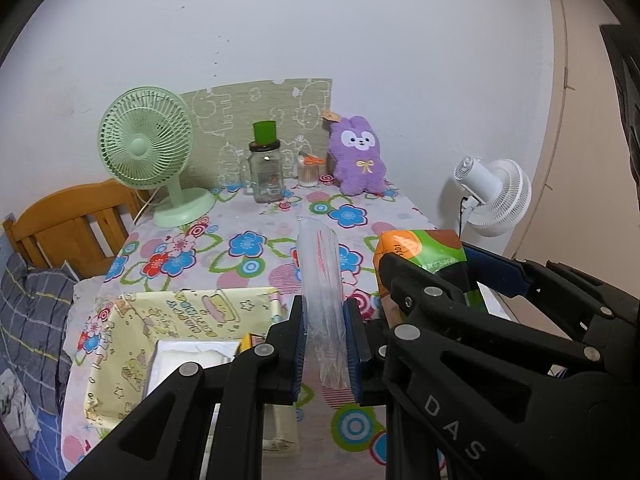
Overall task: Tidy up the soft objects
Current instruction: 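Carry the straw bag and green tissue pack toward the yellow-green box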
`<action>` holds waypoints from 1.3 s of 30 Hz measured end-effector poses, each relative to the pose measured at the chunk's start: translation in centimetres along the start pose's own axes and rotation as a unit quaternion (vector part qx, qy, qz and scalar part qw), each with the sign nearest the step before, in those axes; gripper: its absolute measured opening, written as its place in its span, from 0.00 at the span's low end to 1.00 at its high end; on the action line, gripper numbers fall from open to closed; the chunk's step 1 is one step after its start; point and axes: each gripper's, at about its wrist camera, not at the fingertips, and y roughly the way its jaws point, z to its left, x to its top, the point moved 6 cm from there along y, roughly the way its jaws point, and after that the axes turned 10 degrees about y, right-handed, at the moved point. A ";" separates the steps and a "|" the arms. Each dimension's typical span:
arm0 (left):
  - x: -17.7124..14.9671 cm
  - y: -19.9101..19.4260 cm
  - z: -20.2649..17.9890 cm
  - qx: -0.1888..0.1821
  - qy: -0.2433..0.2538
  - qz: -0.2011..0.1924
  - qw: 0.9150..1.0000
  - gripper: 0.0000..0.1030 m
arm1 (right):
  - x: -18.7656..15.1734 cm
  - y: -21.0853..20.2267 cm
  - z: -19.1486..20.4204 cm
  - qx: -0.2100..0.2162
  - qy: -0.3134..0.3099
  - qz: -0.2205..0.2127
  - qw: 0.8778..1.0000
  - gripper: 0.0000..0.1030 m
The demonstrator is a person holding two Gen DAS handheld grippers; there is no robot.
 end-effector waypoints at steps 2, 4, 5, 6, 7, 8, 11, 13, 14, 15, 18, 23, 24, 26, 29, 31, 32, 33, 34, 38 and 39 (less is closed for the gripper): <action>-0.1 0.0 0.7 0.003 -0.002 0.001 1.000 0.16 | 0.0 0.2 0.8 0.004 -0.003 0.002 1.000 0.50; -0.2 -0.1 1.3 0.006 -0.003 0.001 1.000 0.16 | -0.1 0.5 1.4 0.008 -0.004 0.004 1.000 0.50; -0.3 -0.1 1.6 0.008 -0.002 0.001 1.000 0.16 | -0.1 0.6 1.7 0.009 -0.005 0.004 1.000 0.50; -0.3 -0.1 1.9 0.009 -0.002 0.001 1.000 0.16 | -0.1 0.7 2.1 0.012 -0.006 0.006 1.000 0.50; -0.4 -0.1 2.2 0.009 -0.001 0.001 1.000 0.16 | -0.2 0.9 2.5 0.015 -0.006 0.007 1.000 0.50; -0.4 -0.1 2.4 0.009 0.000 0.001 1.000 0.16 | -0.2 1.0 2.9 0.018 -0.007 0.008 1.000 0.50; -0.8 0.0 3.4 0.015 -0.002 0.004 1.000 0.16 | -0.4 1.6 3.7 0.022 -0.009 0.010 1.000 0.50; -1.1 0.1 4.1 0.018 -0.003 0.006 1.000 0.16 | -0.6 2.0 4.4 0.026 -0.012 0.013 1.000 0.50; -1.2 0.1 4.4 0.020 -0.005 0.006 1.000 0.16 | -0.7 2.2 4.8 0.028 -0.014 0.015 0.999 0.50; -1.4 0.1 4.7 0.022 -0.006 0.007 1.000 0.16 | -0.7 2.4 5.1 0.028 -0.016 0.015 0.999 0.50; -1.9 0.2 5.7 0.028 -0.010 0.010 1.000 0.16 | -1.0 3.0 6.1 0.033 -0.022 0.018 0.999 0.50; -2.8 0.7 7.4 0.036 -0.017 0.019 0.999 0.16 | -1.6 4.2 7.7 0.039 -0.028 0.027 0.998 0.50; -3.0 0.8 7.7 0.037 -0.018 0.021 0.999 0.16 | -1.8 4.3 7.9 0.040 -0.029 0.029 0.998 0.50; -3.4 1.0 8.4 0.040 -0.022 0.026 0.999 0.16 | -2.1 4.8 8.5 0.042 -0.031 0.034 0.998 0.50; -3.9 1.3 9.2 0.046 -0.027 0.032 0.998 0.16 | -2.5 5.4 9.2 0.044 -0.035 0.041 0.998 0.50; -4.4 1.6 9.8 0.051 -0.031 0.038 0.998 0.16 | -2.8 5.9 9.8 0.045 -0.039 0.047 0.997 0.50; -4.7 1.8 10.2 0.052 -0.034 0.041 0.997 0.16 | -3.0 6.1 10.0 0.046 -0.042 0.050 0.997 0.50; -5.0 2.0 10.5 0.052 -0.038 0.045 0.997 0.16 | -3.2 6.3 10.3 0.047 -0.043 0.053 0.997 0.50; -5.3 2.2 10.8 0.051 -0.041 0.049 0.997 0.16 | -3.4 6.6 10.6 0.048 -0.045 0.057 0.996 0.50; -6.6 2.7 11.9 0.056 -0.052 0.063 0.995 0.16 | -4.4 7.6 11.8 0.061 -0.052 0.072 0.994 0.50; -6.8 2.9 12.1 0.058 -0.052 0.066 0.995 0.16 | -4.5 7.9 11.9 0.061 -0.054 0.075 0.994 0.50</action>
